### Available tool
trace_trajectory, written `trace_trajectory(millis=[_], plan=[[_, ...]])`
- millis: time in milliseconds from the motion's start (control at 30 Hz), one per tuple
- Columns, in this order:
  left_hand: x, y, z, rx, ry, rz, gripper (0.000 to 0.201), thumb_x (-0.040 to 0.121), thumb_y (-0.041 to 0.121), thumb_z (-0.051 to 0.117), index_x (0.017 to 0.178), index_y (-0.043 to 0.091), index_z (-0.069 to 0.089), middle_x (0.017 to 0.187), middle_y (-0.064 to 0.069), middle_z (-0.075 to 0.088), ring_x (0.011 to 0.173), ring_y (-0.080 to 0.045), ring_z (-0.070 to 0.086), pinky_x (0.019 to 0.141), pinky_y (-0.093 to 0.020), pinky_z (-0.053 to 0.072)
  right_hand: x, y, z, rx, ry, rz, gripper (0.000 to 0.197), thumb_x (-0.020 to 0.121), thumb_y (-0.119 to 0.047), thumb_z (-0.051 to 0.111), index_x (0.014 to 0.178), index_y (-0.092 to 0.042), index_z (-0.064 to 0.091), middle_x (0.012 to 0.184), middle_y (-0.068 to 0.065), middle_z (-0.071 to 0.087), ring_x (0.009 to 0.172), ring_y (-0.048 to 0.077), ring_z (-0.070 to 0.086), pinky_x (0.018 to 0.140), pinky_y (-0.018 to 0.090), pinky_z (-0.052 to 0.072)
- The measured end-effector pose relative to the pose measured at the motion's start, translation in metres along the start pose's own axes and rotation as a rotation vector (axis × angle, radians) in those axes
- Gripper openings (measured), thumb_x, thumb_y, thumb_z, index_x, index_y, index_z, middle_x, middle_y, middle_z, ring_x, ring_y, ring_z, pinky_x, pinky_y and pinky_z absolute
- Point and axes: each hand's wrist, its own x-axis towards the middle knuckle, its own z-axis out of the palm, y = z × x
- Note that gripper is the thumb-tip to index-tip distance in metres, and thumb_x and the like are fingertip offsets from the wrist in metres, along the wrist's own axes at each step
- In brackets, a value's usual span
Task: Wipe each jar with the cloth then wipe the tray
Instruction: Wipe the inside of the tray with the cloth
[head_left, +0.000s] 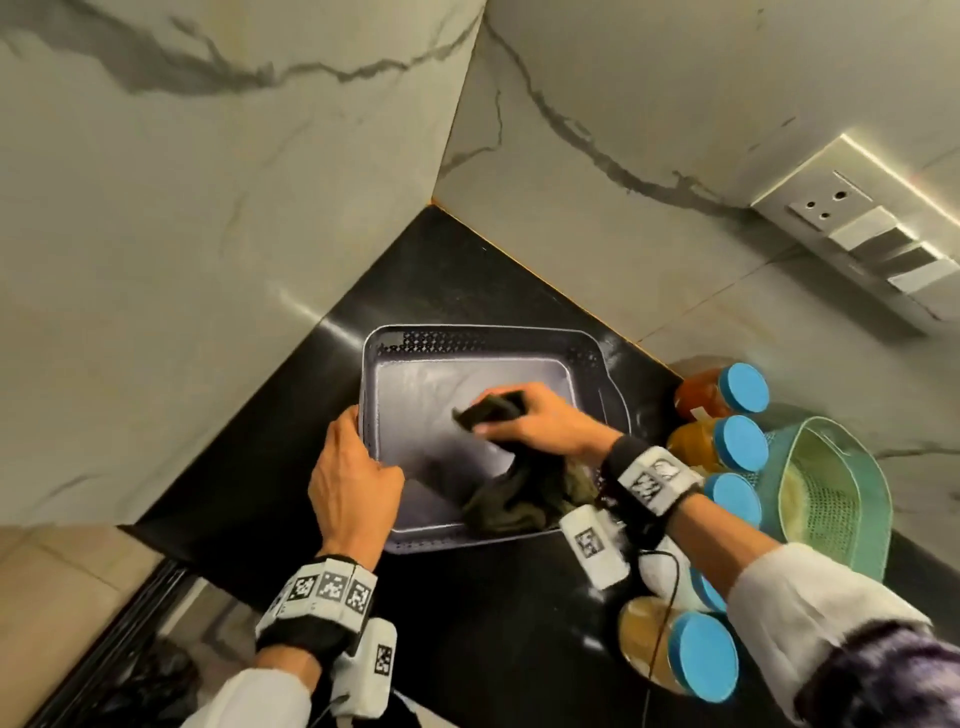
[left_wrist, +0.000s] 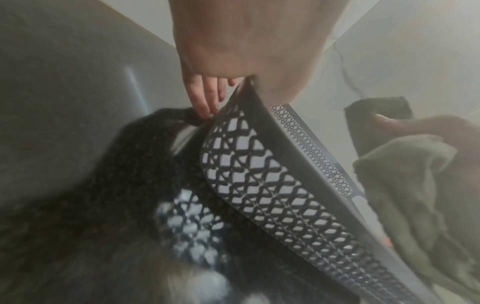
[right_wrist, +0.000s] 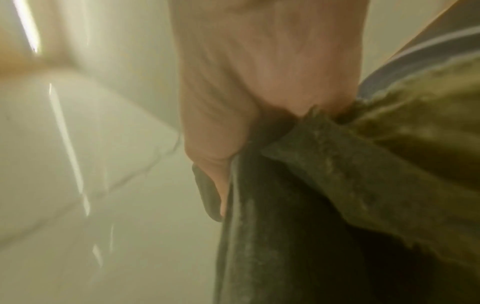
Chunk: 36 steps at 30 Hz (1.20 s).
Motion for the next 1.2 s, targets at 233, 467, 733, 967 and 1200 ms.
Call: trace_trajectory(millis=[233, 467, 733, 967, 1200], plan=[[-0.002, -0.001, -0.008, -0.091, 0.112, -0.144, 0.044, 0.072, 0.001, 0.075, 0.113, 0.006, 0.059, 0.119, -0.018, 0.061, 0.101, -0.043, 0.063, 0.085, -0.049, 0.048, -0.083, -0.011, -0.031, 0.705, 0.397, 0.140, 0.017, 0.089, -0.010, 0.073, 0.106, -0.012, 0.076, 0.094, 0.009, 0.074, 0.084, 0.020, 0.069, 0.077, 0.032, 0.059], [0.021, -0.001, -0.002, -0.135, 0.140, -0.022, 0.011, 0.069, -0.010, 0.067, 0.074, 0.000, 0.066, 0.093, -0.019, 0.059, 0.077, -0.043, 0.061, 0.071, -0.040, 0.044, -0.133, 0.013, -0.018, 0.708, 0.700, 0.345, 0.015, 0.088, -0.021, 0.079, 0.100, -0.013, 0.075, 0.101, 0.016, 0.078, 0.099, 0.032, 0.072, 0.089, 0.044, 0.061], [0.024, 0.008, -0.010, -0.151, 0.321, 0.402, 0.018, 0.069, -0.017, 0.056, 0.065, -0.001, 0.049, 0.088, -0.019, 0.051, 0.068, -0.032, 0.049, 0.066, -0.034, 0.041, -0.103, 0.049, 0.008, -0.423, 0.842, 0.421, 0.022, 0.082, -0.018, 0.073, 0.103, -0.016, 0.076, 0.097, 0.006, 0.071, 0.091, 0.029, 0.068, 0.080, 0.037, 0.055], [0.011, 0.001, -0.015, -0.169, 0.369, 0.465, 0.021, 0.070, -0.016, 0.048, 0.065, 0.004, 0.043, 0.094, -0.025, 0.049, 0.075, -0.024, 0.042, 0.074, -0.026, 0.038, -0.077, 0.080, 0.055, -0.493, 0.765, 0.418, 0.020, 0.062, -0.008, 0.066, 0.081, -0.010, 0.069, 0.086, 0.010, 0.065, 0.082, 0.037, 0.062, 0.074, 0.041, 0.051], [0.018, -0.003, -0.009, -0.176, 0.421, 0.396, 0.016, 0.080, -0.015, 0.047, 0.073, -0.001, 0.049, 0.095, -0.027, 0.049, 0.076, -0.039, 0.048, 0.073, -0.041, 0.044, -0.066, 0.058, 0.080, -0.264, 0.738, 0.442, 0.013, 0.065, -0.008, 0.064, 0.077, -0.007, 0.062, 0.085, 0.011, 0.066, 0.085, 0.035, 0.063, 0.077, 0.037, 0.048]])
